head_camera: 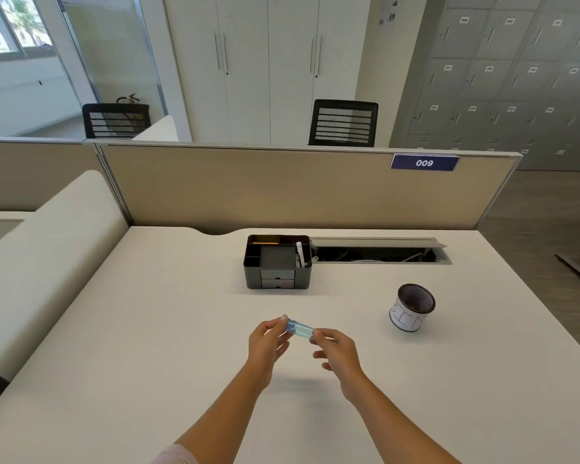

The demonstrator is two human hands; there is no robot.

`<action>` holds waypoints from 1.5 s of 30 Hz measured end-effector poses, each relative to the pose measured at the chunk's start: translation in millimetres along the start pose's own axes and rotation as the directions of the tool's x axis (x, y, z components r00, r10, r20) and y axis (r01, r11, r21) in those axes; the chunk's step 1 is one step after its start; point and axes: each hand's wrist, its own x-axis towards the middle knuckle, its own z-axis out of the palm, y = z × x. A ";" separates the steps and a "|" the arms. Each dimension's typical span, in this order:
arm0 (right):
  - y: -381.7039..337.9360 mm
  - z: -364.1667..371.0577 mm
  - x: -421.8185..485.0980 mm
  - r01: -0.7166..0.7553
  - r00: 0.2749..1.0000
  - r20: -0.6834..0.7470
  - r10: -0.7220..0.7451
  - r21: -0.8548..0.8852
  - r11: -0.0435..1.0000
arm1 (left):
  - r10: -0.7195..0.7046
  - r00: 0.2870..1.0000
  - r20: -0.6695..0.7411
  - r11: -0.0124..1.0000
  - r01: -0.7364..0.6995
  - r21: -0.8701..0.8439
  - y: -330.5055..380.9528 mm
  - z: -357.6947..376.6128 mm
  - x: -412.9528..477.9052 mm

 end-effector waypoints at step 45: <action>-15.0 -11.1 1.6 0.674 0.715 0.007 -0.699 -0.273 0.687 | 0.060 0.992 0.111 0.968 -0.085 0.236 34.1 -2.0 -5.8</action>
